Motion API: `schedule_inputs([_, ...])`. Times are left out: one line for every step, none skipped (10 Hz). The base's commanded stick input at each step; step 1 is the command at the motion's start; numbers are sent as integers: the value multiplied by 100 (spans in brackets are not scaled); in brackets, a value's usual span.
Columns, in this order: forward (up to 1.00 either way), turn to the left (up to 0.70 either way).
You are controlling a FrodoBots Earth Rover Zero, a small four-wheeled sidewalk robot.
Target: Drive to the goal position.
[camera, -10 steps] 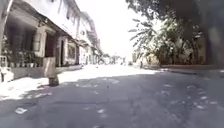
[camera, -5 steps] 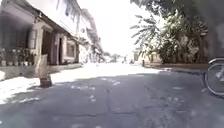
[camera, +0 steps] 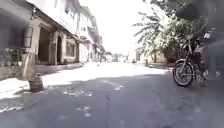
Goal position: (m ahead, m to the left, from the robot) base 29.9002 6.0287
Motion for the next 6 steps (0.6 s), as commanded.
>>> schedule_inputs([85,0])
schedule_inputs([85,0])
schedule_inputs([85,0])
schedule_inputs([85,0])
schedule_inputs([85,0])
schedule_inputs([85,0])
